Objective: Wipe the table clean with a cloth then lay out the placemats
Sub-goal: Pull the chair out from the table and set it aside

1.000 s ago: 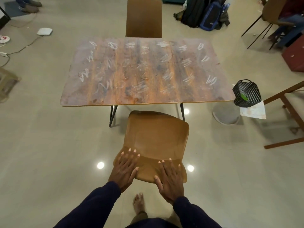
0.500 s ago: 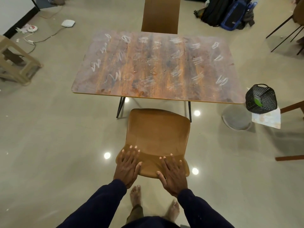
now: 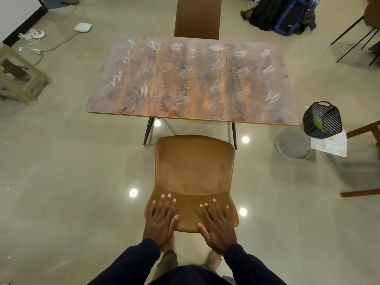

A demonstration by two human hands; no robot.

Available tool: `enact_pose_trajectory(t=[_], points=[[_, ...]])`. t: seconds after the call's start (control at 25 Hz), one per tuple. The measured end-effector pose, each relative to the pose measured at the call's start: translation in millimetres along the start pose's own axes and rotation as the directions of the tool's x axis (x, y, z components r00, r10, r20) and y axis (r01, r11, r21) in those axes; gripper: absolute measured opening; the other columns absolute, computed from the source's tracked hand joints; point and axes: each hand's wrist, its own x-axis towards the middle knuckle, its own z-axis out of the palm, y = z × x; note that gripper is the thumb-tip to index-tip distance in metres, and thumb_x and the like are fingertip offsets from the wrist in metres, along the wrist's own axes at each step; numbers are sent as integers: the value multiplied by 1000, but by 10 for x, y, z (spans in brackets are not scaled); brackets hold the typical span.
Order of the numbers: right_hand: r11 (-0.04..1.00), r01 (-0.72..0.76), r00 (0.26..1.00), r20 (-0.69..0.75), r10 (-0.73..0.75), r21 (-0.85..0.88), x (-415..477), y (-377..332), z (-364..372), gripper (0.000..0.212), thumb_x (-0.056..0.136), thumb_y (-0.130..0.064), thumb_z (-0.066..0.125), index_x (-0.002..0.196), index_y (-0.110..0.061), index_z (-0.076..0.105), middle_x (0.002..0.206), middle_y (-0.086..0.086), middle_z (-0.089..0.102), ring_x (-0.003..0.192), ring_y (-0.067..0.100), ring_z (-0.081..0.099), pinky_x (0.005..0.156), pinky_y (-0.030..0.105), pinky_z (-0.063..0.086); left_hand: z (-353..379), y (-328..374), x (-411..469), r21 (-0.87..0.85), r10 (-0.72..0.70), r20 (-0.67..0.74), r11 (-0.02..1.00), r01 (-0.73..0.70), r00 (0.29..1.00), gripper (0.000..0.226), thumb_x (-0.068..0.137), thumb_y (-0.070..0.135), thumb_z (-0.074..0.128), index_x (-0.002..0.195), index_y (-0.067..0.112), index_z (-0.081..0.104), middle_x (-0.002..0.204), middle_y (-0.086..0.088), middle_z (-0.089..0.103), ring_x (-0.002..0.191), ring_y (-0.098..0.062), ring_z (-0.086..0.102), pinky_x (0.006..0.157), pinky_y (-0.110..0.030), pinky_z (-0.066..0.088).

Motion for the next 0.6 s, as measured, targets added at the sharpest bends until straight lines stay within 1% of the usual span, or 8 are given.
enact_pose_trajectory(t=[0.16,0.28,0.36,0.44,0.52,0.6], points=[[1000,-14,1000,12,15,-18,64,-49,-92,66,109,-64,21,151,-22,47,152,6,59,144,38,52,119,58,11,-102,-17,111,-18,-14,37,1000,15,999,62,115,45,18,158,11,49,167,-15,41,157,-34,29,128,-55,16],[999,-44,999,2,44,-22,178,-58,-256,66,110,-62,18,149,-20,52,151,7,60,144,38,52,117,63,16,-187,-8,282,-27,-10,35,1000,11,999,62,115,45,17,159,12,45,166,-15,42,157,-32,27,129,-53,12],[997,-53,999,-9,53,-56,261,-67,-330,68,109,-61,17,146,-19,56,150,5,61,145,37,51,115,66,18,-232,-38,367,-32,-9,40,999,10,999,62,115,46,16,158,12,46,167,-14,41,157,-32,26,129,-50,10],[994,-63,998,-13,62,-92,321,-74,-374,70,109,-61,16,147,-19,56,151,3,60,148,36,47,116,67,19,-278,-67,446,-26,1,49,1000,1,999,63,115,46,15,158,12,46,166,-14,42,157,-31,26,129,-49,8],[991,-86,996,-20,85,-98,351,-86,-390,70,109,-60,15,147,-19,57,150,2,61,149,35,47,117,70,26,-305,-93,489,-23,5,58,1000,-4,998,63,115,47,14,159,13,44,167,-13,42,157,-30,26,129,-47,7],[989,-99,995,-24,96,-107,342,-108,-382,66,109,-57,19,145,-19,59,148,3,62,147,34,48,116,72,33,-297,-100,483,-2,14,60,1000,-14,998,63,116,47,14,160,14,42,167,-13,42,157,-30,26,128,-46,7]])
